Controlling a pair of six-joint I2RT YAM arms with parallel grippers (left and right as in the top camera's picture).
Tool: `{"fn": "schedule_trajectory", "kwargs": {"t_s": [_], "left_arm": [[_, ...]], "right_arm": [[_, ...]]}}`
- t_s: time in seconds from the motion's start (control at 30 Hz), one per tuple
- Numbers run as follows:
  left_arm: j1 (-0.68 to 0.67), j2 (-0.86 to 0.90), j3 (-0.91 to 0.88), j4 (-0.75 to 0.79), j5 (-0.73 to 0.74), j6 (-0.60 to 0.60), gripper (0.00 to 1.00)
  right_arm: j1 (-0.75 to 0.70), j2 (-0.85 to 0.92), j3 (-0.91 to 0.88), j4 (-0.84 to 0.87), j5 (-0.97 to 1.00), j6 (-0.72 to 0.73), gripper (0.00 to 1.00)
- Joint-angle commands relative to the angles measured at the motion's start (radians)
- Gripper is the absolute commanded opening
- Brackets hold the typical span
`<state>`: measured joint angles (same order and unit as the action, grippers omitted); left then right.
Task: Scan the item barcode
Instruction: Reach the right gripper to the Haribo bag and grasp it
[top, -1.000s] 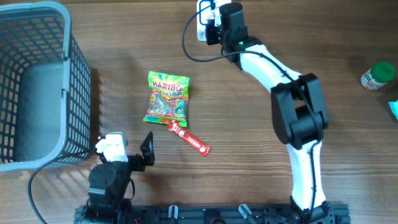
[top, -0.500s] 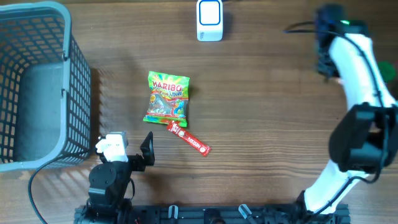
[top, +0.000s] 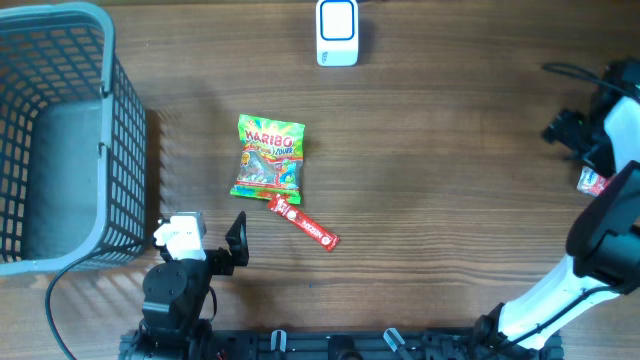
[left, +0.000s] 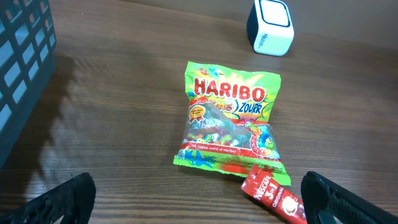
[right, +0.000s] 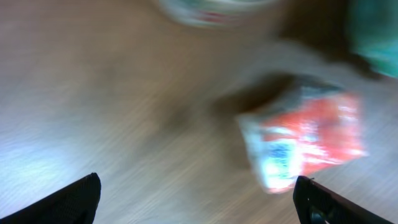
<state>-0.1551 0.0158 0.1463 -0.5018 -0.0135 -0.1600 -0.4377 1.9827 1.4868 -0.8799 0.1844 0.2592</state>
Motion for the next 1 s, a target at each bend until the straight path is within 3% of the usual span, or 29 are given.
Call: {"fn": "schedule_trajectory", "kwargs": {"t_s": [0.0, 0.07, 0.13, 0.2, 0.27, 0.5, 0.7, 0.9, 0.97], "left_arm": [[0.002, -0.003, -0.006, 0.003, -0.003, -0.005, 1.00], [0.002, -0.003, -0.006, 0.003, -0.003, -0.005, 1.00], [0.002, -0.003, -0.006, 0.003, -0.003, -0.005, 1.00], [0.002, -0.003, -0.006, 0.003, -0.003, -0.005, 1.00], [0.002, -0.003, -0.006, 0.003, -0.003, -0.005, 1.00], [0.002, -0.003, -0.006, 0.003, -0.003, -0.005, 1.00], [0.002, -0.003, -0.006, 0.003, -0.003, -0.005, 1.00], [0.002, -0.003, -0.006, 0.003, -0.003, -0.005, 1.00], [0.002, -0.003, -0.006, 0.003, -0.003, -0.005, 1.00]], "right_arm": [[0.138, -0.108, 0.039, -0.020, -0.406, -0.027, 1.00], [0.253, -0.122, 0.038, 0.000, -0.694, -0.027, 1.00], [0.392, -0.118, 0.006, 0.069, -0.841, -0.027, 1.00], [0.522, -0.112, -0.018, 0.125, -0.859, 0.011, 1.00], [0.662, -0.096, -0.020, 0.188, -0.827, -0.035, 1.00], [1.130, -0.005, -0.019, 0.390, -0.403, -0.153, 1.00], [1.208, 0.175, 0.062, 0.470, -0.249, -0.183, 1.00], [1.223, 0.253, 0.073, 0.419, -0.265, -0.149, 1.00], [1.236, 0.280, 0.073, 0.412, -0.267, -0.117, 0.90]]}}
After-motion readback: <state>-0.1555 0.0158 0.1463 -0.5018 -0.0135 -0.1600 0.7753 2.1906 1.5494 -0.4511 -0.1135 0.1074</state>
